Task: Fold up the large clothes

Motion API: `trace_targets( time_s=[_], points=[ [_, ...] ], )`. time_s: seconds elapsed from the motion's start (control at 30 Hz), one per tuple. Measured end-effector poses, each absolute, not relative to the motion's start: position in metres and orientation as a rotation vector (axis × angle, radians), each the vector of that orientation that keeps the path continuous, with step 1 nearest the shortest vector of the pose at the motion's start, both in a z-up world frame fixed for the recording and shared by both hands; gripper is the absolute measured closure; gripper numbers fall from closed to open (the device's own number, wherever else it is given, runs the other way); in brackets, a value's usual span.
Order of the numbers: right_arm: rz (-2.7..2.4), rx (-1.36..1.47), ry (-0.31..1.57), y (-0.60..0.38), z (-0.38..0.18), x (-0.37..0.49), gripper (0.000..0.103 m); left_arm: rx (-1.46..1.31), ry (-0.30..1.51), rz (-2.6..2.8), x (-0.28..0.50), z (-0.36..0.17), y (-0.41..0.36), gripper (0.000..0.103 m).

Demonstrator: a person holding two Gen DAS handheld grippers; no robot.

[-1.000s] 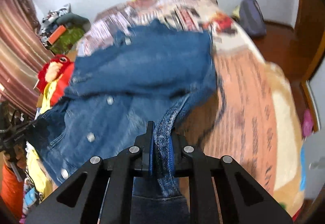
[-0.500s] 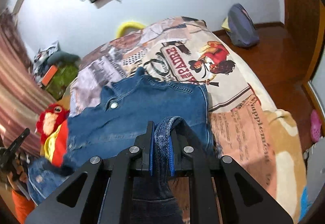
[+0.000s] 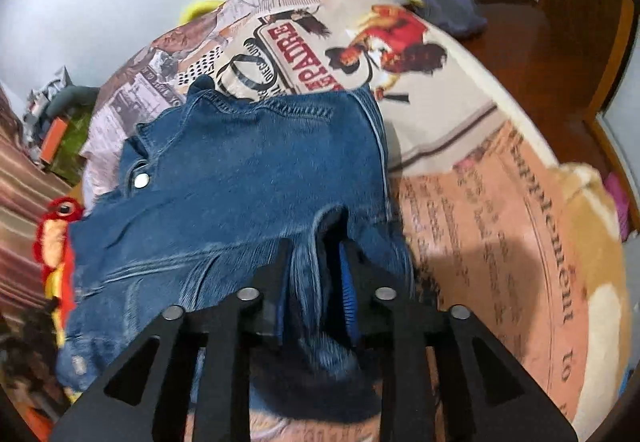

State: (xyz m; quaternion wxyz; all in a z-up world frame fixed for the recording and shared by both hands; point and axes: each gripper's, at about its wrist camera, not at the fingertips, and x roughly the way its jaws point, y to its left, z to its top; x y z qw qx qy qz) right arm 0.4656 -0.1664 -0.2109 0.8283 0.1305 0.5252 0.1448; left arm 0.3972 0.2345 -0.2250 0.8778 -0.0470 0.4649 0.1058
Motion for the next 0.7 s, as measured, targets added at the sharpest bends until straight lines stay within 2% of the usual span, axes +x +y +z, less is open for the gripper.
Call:
trace_targets(
  time_s=[0.03, 0.1, 0.3, 0.5, 0.7],
  points=[
    [0.318, 0.280, 1.134, -0.169, -0.208, 0.463, 0.075, -0.081, 0.965, 0.225, 0.394, -0.223, 0.232, 0.069],
    [0.331, 0.268, 1.142, -0.173, -0.201, 0.455, 0.073, -0.039, 0.934, 0.236, 0.382, -0.213, 0.223, 0.049],
    [0.336, 0.196, 1.090, -0.183, -0.175, 0.425, 0.063, -0.028, 0.865, 0.237, 0.348, -0.180, 0.209, 0.027],
    [0.347, 0.096, 1.064, -0.179, -0.161, 0.393, 0.062, -0.043, 0.866, 0.205, 0.318, -0.170, 0.194, 0.023],
    [0.352, 0.006, 1.045, -0.169, -0.156, 0.368, 0.060, -0.130, 0.941, 0.139, 0.300, -0.193, 0.185, 0.023]
  ],
)
